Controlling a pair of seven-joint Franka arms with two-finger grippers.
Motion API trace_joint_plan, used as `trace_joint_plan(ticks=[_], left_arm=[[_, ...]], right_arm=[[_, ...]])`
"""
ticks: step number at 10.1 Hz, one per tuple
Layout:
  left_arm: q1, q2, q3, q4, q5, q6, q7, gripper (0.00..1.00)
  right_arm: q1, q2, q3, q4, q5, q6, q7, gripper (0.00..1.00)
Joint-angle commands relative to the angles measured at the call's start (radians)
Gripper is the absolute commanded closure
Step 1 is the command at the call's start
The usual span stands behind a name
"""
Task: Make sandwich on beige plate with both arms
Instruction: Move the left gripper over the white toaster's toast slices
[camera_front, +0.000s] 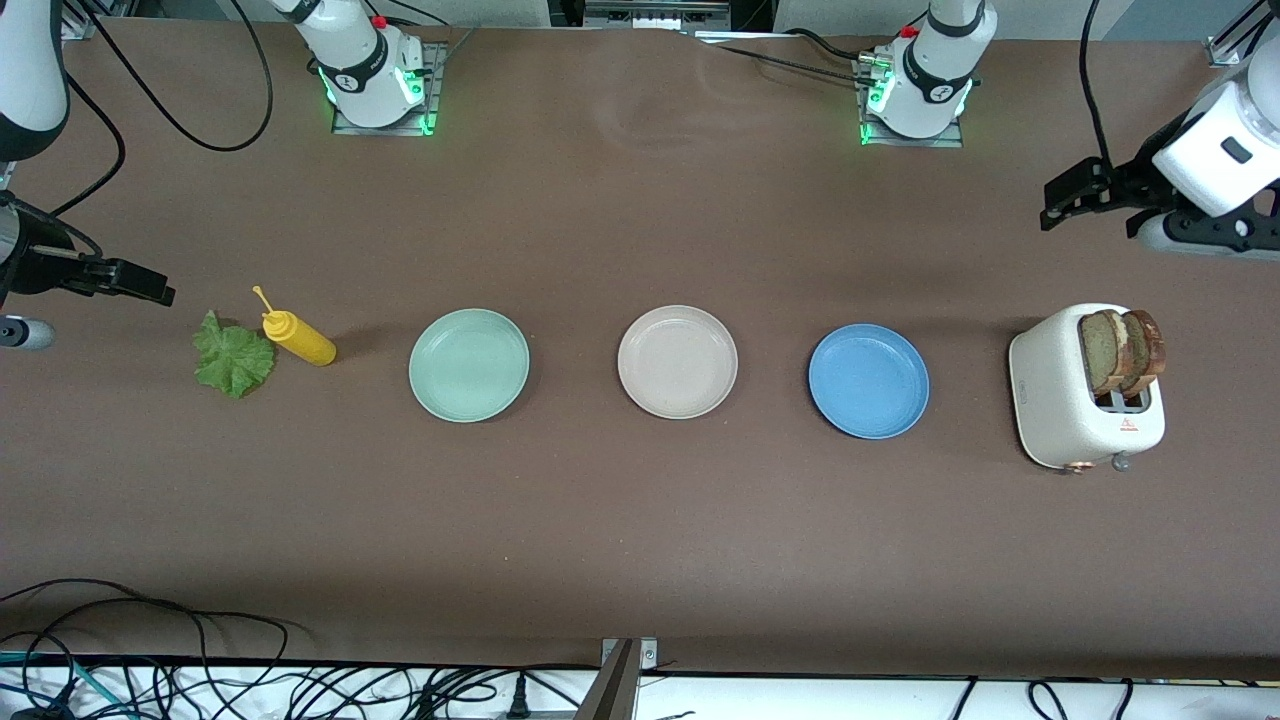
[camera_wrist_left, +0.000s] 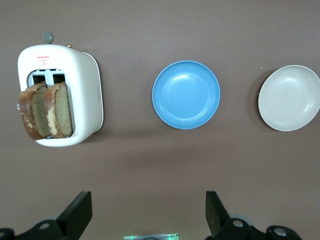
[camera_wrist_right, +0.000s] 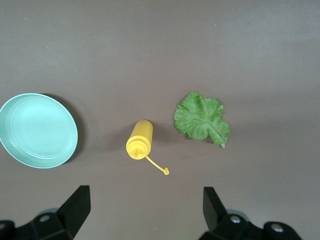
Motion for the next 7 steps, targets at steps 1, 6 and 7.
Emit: trace_joint_plan(ticks=[1,6,7], left_arm=[[0.012,-0.006,0.03,0.08,-0.027,-0.079,0.021,0.0],[0.014,0.076,0.024,0.09,-0.01,-0.077,0.036,0.0],[0.02,0.077,0.026,0.088,-0.048,-0.082,0.054,0.0]], right_arm=[[-0.006,-0.02,0.004,-0.014,0.016,0.007,-0.012,0.0],[-0.006,-0.02,0.004,-0.014,0.018,0.007,-0.012,0.0],[-0.006,-0.02,0.004,-0.014,0.021,0.007,-0.012,0.0]])
